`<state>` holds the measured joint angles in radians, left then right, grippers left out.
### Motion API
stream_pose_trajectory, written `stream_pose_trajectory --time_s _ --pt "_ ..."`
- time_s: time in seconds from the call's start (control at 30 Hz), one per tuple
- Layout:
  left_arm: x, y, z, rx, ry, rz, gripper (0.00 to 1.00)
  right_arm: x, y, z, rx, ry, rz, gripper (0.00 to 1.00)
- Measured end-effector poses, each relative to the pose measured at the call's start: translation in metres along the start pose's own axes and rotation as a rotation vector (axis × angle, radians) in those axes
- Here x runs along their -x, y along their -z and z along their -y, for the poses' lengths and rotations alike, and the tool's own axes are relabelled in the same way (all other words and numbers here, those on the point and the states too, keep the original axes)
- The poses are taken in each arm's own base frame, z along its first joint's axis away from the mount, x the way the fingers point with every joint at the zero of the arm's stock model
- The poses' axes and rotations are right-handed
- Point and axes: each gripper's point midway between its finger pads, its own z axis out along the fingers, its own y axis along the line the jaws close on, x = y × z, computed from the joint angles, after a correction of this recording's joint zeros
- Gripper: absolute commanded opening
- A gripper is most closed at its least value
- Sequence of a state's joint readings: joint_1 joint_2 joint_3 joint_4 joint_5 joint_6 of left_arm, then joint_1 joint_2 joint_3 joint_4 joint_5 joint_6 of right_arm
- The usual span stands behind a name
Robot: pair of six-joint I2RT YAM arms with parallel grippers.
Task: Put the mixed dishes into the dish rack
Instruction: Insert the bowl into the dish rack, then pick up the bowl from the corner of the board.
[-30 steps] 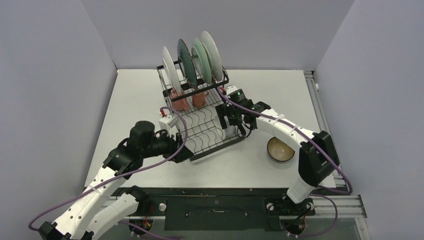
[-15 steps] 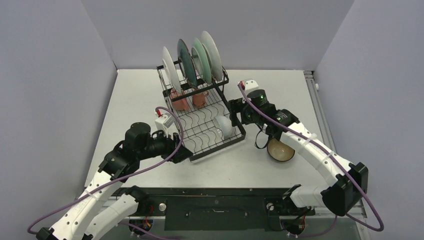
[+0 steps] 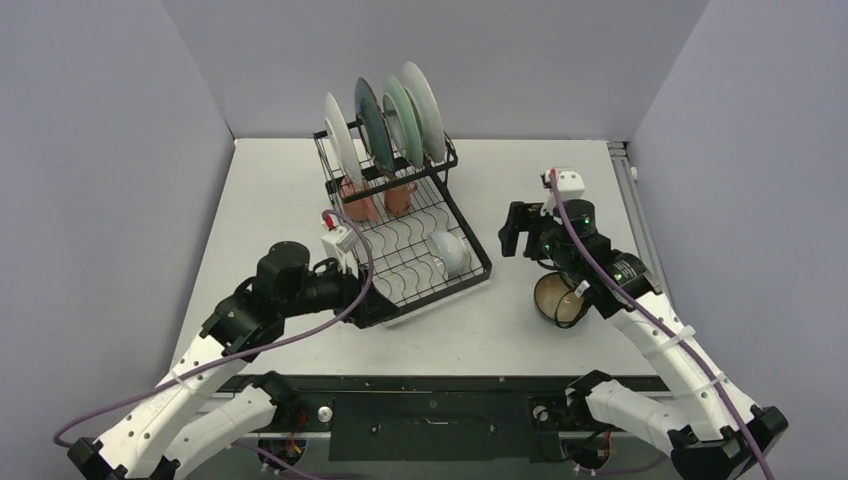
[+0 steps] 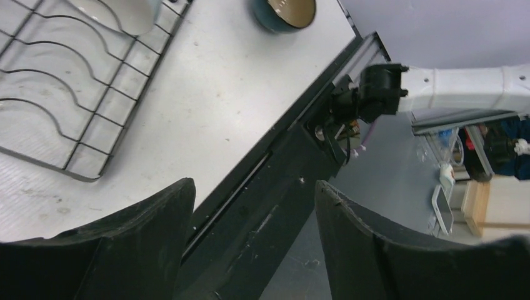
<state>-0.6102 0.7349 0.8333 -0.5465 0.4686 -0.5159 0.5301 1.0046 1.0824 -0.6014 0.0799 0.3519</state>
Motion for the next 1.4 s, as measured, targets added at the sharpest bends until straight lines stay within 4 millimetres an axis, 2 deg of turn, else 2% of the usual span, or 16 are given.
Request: stream_pose_trajectory --time_s 0.1,0.27,0.53,0.6,0.63,0.8,1.13,1.3,1.4 --pt "-0.004 -0.006 0.018 -0.034 -0.030 -0.030 0.70 -0.003 0.009 0.014 -0.028 -0.047 0.019 0.87" --pt "-0.010 -0.018 0.053 -0.089 -0.098 -0.067 0.71 -0.013 0.024 0.027 -0.049 -0.109 0.038 0.88" --pt "-0.014 -0.052 0.076 -0.060 -0.159 -0.086 0.77 -0.006 0.060 0.032 -0.035 -0.183 0.129 0.89" --pt "-0.017 -0.062 0.080 -0.043 -0.171 -0.101 0.88 -0.006 0.069 0.034 -0.032 -0.199 0.149 0.89" --pt "-0.018 -0.068 0.083 -0.038 -0.177 -0.106 1.00 -0.005 0.075 0.035 -0.032 -0.207 0.165 0.89" --pt "-0.022 -0.095 0.098 -0.013 -0.196 -0.111 0.96 -0.003 0.093 0.038 -0.031 -0.235 0.211 0.89" --pt "-0.022 -0.132 0.123 0.024 -0.225 -0.063 0.96 -0.005 0.118 0.046 -0.036 -0.259 0.276 0.92" --pt "-0.011 -0.148 0.131 -0.024 -0.079 -0.016 0.96 -0.008 0.124 0.049 -0.043 -0.267 0.287 0.94" --pt "0.004 -0.160 0.119 -0.077 0.011 0.001 0.96 -0.010 0.131 0.051 -0.047 -0.274 0.300 0.96"
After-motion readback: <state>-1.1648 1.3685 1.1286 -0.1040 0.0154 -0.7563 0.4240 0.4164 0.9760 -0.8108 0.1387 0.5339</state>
